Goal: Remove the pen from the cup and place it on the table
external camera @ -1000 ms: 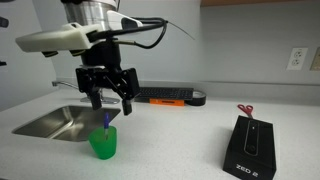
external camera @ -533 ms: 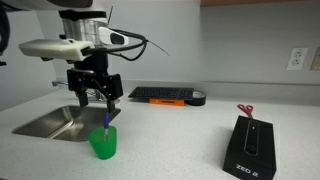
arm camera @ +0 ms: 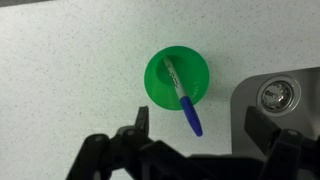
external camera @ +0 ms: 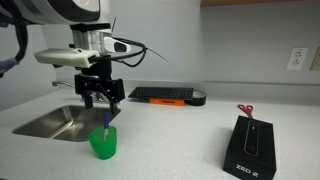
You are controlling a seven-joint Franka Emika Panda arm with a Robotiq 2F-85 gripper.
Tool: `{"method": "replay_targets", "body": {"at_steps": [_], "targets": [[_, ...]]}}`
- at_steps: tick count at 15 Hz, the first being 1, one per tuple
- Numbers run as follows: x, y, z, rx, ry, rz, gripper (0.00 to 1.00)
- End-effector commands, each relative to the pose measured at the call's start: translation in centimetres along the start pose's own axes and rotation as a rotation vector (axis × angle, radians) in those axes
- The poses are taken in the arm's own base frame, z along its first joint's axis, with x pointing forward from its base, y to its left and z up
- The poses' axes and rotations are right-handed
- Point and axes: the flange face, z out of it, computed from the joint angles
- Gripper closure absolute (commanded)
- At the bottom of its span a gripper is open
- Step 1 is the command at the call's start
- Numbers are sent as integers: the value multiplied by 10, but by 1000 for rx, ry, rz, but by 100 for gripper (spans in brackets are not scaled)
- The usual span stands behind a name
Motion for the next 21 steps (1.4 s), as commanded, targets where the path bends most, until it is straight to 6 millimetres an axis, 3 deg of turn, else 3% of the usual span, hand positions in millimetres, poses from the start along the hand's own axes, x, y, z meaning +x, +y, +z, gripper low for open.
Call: {"method": "replay_targets", "body": {"at_steps": [1, 8, 9, 10, 19, 21], "targets": [[11, 1, 8, -9, 1, 33, 0], [28, -3, 27, -25, -5, 79, 0], [30, -3, 29, -25, -8, 82, 25], [32, -4, 30, -21, -12, 87, 26], [45, -8, 34, -12, -24, 102, 96], [44, -6, 31, -16, -24, 106, 100]]}}
